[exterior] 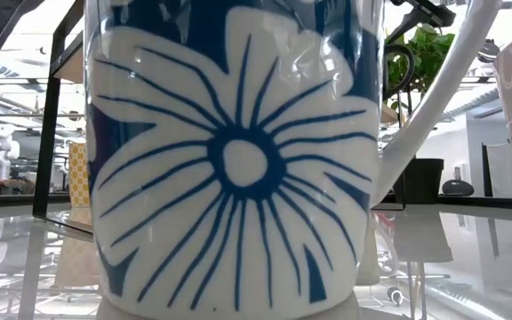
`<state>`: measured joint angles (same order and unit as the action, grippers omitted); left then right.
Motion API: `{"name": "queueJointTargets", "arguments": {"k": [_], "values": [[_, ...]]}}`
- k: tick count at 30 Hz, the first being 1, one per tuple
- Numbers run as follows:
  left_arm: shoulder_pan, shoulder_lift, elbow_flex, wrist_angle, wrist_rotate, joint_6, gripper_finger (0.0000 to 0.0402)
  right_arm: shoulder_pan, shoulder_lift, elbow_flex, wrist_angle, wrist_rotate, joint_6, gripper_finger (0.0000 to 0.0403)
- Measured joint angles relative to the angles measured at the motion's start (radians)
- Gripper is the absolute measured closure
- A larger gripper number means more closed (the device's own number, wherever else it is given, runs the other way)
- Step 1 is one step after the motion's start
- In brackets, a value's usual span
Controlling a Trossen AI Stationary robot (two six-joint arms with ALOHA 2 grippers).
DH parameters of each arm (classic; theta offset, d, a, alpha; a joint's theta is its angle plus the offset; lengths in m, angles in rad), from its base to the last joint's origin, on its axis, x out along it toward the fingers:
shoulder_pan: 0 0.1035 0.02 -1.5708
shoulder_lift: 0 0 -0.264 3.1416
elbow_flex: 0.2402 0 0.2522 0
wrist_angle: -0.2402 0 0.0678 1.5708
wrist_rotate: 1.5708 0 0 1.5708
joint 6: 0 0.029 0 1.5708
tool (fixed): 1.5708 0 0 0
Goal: Place coffee mugs
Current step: Put the black mug on top of the shelf
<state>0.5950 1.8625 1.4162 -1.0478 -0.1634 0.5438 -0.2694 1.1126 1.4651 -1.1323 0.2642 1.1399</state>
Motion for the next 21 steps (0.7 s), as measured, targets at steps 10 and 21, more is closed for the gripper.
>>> {"name": "queueJointTargets", "arguments": {"k": [10,21], "values": [[-0.095,-0.135,0.194,-0.031,-0.017,-0.062,0.0381,0.000,0.000,0.000,0.004,0.004,-0.008,0.0188],[-0.199,-0.132,0.625,-0.130,0.040,-0.165,0.0381,0.000,0.008,0.000,0.007,0.081,-0.012,0.0188]]}}
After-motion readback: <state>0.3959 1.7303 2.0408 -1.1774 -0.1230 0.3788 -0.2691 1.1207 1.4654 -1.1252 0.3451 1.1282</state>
